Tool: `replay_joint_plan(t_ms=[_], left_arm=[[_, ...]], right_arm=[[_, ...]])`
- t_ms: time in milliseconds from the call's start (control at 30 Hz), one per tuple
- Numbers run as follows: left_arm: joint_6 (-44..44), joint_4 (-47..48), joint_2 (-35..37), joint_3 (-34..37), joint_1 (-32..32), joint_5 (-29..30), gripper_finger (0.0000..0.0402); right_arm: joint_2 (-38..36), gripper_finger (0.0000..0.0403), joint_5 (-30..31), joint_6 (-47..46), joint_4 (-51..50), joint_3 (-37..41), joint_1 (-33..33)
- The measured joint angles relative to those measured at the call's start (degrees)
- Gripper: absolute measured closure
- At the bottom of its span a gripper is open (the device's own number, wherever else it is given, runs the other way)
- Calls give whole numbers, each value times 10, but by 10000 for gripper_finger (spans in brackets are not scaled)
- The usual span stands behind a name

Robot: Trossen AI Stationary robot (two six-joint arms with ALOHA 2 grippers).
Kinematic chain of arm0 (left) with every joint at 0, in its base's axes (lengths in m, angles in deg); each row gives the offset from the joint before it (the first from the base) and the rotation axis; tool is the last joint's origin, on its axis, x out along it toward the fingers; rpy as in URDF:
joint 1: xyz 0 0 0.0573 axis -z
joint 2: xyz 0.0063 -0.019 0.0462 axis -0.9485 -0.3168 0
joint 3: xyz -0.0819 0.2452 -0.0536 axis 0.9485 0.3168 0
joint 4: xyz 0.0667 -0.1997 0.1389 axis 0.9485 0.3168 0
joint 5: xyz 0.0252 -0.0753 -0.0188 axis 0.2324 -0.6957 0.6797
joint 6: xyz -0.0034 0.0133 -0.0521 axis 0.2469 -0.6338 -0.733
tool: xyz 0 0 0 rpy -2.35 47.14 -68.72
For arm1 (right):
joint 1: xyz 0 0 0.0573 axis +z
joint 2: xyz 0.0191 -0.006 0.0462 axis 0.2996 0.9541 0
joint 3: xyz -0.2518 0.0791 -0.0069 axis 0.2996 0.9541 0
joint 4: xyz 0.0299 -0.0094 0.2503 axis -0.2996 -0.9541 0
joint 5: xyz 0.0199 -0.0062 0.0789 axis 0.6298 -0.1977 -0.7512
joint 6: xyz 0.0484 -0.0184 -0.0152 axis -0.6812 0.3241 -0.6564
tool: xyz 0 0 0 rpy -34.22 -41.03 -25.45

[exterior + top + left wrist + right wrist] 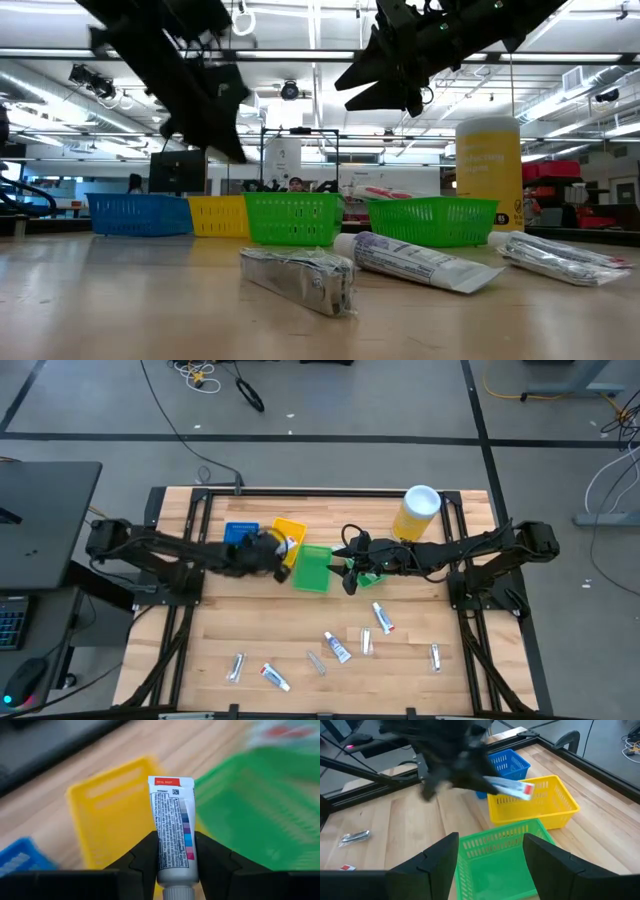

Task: Pick & Place Travel size toiletries
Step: Put the white toothpaste into the yellow bin

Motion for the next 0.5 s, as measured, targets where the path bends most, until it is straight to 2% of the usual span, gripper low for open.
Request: replay_joint_plan(t_ms=[200,333,500], left_arm=[[-12,6,-42,0,-96,-40,278],[19,-27,-61,0,-119,-90,266],[57,-55,-81,0,-130,-103,226]], right_arm=[[0,170,0,0,-4,0,0],[0,170,0,3,-4,0,0],[0,170,0,3,-4,0,0]])
